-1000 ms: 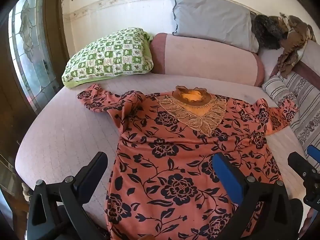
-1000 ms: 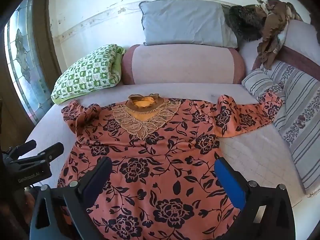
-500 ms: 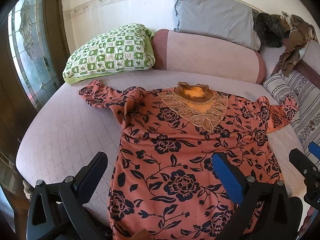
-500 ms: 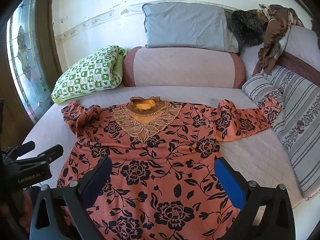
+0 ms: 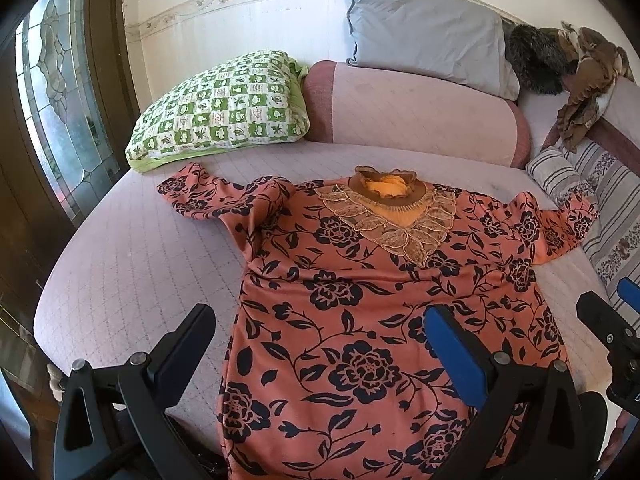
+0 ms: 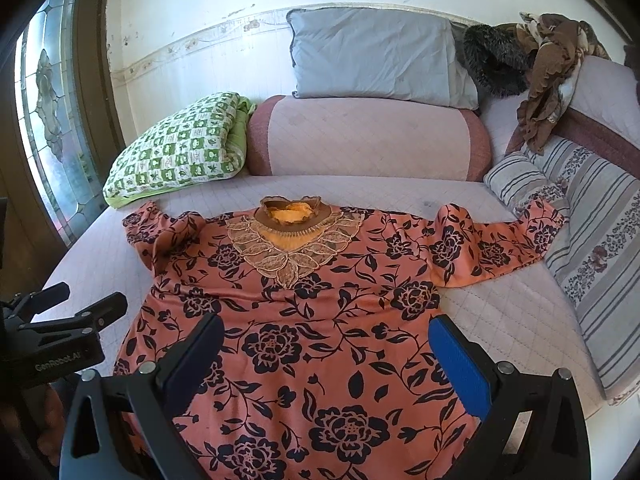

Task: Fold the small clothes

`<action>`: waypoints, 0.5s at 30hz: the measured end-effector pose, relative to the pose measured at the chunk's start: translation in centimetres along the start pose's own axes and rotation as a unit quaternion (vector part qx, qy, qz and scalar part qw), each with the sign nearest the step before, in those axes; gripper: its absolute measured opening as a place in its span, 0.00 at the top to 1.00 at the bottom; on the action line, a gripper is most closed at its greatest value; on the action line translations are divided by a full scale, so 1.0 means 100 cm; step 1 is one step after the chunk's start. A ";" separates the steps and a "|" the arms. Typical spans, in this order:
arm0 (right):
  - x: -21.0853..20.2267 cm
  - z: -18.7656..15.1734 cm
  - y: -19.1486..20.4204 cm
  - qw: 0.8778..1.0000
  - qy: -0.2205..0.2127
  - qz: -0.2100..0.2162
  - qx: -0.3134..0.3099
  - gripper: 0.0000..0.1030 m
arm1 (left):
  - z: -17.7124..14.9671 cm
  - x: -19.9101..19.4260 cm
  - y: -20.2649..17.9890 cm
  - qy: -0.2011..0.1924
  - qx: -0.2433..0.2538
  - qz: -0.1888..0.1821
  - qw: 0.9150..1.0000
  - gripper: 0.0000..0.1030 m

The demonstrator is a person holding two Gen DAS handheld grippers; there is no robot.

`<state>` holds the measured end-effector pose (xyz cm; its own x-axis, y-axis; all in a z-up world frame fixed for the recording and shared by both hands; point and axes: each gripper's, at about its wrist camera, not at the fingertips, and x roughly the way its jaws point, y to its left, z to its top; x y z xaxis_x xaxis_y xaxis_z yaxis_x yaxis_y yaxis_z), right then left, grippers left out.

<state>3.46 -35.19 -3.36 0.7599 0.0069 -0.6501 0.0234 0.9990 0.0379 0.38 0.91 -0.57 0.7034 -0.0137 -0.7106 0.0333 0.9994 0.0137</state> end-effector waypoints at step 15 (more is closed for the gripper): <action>0.001 0.002 0.005 1.000 -0.002 0.001 -0.006 0.00 | 0.001 -0.001 0.001 0.000 0.000 0.001 1.000 0.00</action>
<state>3.69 -34.71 -3.29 0.7629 0.0081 -0.6465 0.0147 0.9994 0.0299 0.40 0.96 -0.46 0.7040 -0.0117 -0.7101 0.0313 0.9994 0.0146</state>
